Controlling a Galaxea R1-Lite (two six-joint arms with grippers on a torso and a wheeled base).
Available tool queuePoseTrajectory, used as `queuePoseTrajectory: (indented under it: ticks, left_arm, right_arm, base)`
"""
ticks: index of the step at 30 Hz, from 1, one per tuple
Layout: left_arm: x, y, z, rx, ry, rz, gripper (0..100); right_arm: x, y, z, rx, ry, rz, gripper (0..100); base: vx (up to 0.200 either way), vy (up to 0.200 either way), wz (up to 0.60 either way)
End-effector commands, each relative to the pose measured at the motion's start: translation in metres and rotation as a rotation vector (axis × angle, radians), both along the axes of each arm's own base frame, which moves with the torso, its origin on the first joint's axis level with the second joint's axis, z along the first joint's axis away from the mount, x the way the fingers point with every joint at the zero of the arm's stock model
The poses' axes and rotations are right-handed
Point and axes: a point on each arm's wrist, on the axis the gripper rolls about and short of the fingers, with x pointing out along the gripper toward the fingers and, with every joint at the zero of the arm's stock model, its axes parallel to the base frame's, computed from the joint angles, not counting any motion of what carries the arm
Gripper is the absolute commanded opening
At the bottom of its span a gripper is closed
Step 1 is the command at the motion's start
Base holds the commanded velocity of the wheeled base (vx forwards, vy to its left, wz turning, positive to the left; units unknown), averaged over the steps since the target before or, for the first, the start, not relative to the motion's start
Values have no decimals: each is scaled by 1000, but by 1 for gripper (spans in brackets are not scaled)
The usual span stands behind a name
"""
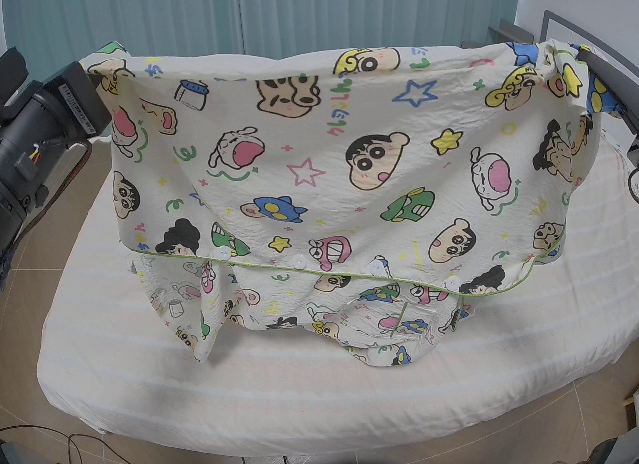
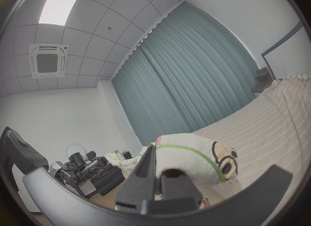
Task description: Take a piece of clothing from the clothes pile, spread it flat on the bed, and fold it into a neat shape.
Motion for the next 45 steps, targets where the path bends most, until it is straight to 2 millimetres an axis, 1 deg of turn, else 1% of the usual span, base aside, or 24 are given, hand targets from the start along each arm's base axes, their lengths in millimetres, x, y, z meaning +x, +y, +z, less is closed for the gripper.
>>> queuePoseTrajectory:
  ticks: [1, 6, 17, 22, 26, 39, 45]
  left_arm:
    - [1, 0, -1, 3, 6, 3, 0]
    - [1, -1, -3, 7, 10, 0, 0]
    - [3, -3, -8, 20, 29, 0, 0]
    - [4, -2, -9, 20, 31, 1, 0]
    - [4, -2, -9, 20, 31, 1, 0]
    - [3, -3, -9, 19, 30, -1, 0]
    - [3, -2, -9, 19, 28, 3, 0]
  right_arm:
    - [2, 2, -1, -4, 6, 1, 0]
    - [8, 6, 0, -9, 13, 1, 0]
    - [13, 9, 5, -4, 6, 3, 0]
    - [11, 8, 8, 5, -8, 3, 0]
    - [12, 8, 5, -2, 2, 3, 0]
    - [13, 10, 6, -1, 1, 6, 0]
    - [13, 10, 7, -1, 1, 6, 0]
  base:
    - [0, -200, 0]
    - [0, -200, 0]
    - [0, -200, 0]
    - [0, -200, 0]
    - [0, -200, 0]
    - [0, -200, 0]
    - [0, 0, 0]
